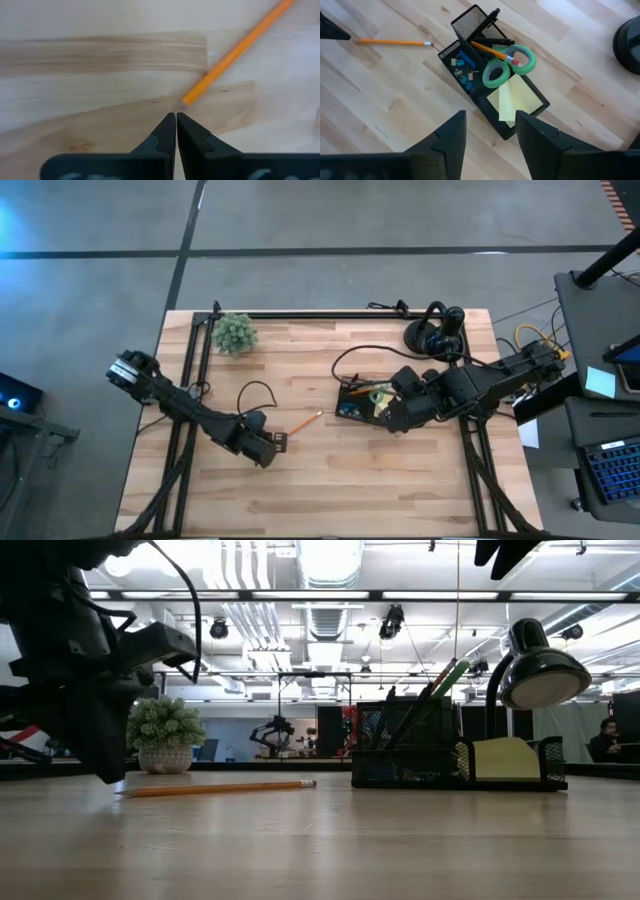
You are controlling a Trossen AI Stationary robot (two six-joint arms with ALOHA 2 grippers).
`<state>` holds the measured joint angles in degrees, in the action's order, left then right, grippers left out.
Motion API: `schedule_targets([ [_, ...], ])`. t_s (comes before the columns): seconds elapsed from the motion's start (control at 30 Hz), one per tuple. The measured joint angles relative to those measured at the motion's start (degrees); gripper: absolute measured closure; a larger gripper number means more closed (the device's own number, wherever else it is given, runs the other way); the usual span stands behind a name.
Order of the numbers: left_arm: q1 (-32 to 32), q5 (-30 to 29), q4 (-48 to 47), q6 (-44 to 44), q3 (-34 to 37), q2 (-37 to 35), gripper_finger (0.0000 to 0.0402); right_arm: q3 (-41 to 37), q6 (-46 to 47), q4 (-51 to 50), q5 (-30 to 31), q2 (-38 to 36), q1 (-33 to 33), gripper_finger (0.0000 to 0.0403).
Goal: Pick and place office supplies into organizer
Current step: Put the right orange pencil into the black mesh organizer
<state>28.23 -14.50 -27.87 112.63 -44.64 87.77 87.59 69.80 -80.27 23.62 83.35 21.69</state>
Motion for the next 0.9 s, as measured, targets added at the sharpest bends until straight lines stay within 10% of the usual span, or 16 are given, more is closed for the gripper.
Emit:
schedule_targets([
  [0.9,-0.44,-1.22,5.69,0.84,0.11,3.61,0.0402,0.00,-1.49,-0.24,0.48,-0.07,0.00,0.0252],
])
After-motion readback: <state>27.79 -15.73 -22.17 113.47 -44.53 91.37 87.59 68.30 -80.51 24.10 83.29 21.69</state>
